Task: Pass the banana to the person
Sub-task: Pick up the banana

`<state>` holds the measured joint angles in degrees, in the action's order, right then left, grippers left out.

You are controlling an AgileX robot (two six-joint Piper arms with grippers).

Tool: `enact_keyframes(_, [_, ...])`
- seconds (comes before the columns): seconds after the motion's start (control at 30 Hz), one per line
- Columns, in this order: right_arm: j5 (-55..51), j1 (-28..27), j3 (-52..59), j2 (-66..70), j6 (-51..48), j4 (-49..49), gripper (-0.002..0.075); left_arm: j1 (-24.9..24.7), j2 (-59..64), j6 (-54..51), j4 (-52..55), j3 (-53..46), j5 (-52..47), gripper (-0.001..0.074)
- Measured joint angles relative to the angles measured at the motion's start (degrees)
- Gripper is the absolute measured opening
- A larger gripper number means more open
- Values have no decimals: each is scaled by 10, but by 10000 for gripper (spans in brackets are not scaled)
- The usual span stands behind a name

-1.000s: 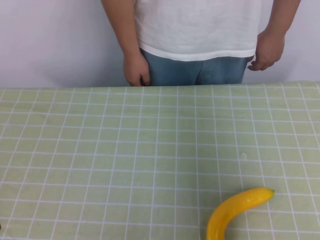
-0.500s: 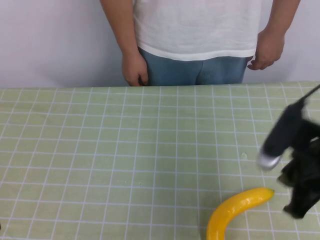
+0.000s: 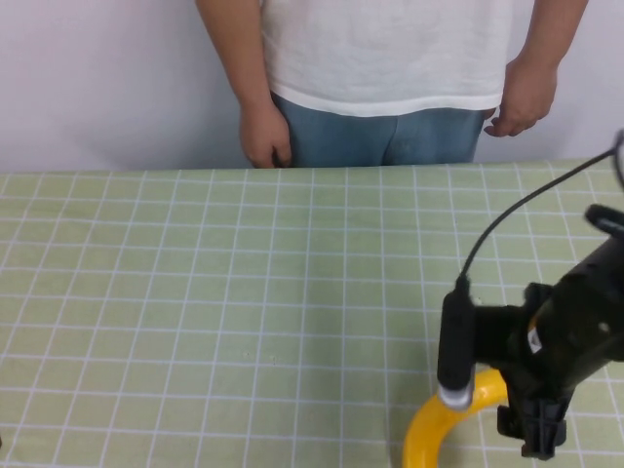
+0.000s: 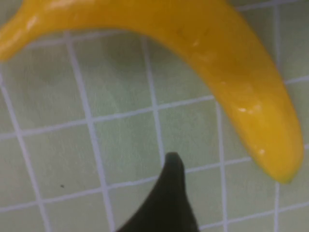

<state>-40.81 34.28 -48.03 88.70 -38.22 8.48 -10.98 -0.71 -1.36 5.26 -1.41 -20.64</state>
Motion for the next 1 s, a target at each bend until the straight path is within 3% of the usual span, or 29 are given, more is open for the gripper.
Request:
enact_keyframes(0.17, [37, 0, -4, 40, -83, 5, 559, 0, 0, 0, 0, 0, 0, -4])
enact_keyframes(0.43, [83, 0, -6, 122, -90, 15, 555, 0, 0, 0, 0, 0, 0, -4])
enact_keyframes(0.53, [87, 0, -6, 135, -64, 21, 468, 0, 0, 0, 0, 0, 0, -4])
enact_keyframes(0.63, [86, 0, -6, 135, -29, 36, 250, 0, 0, 0, 0, 0, 0, -4])
enact_keyframes(1.0, [68, 0, -6, 23, -1, 39, 257, 0, 0, 0, 0, 0, 0, -4])
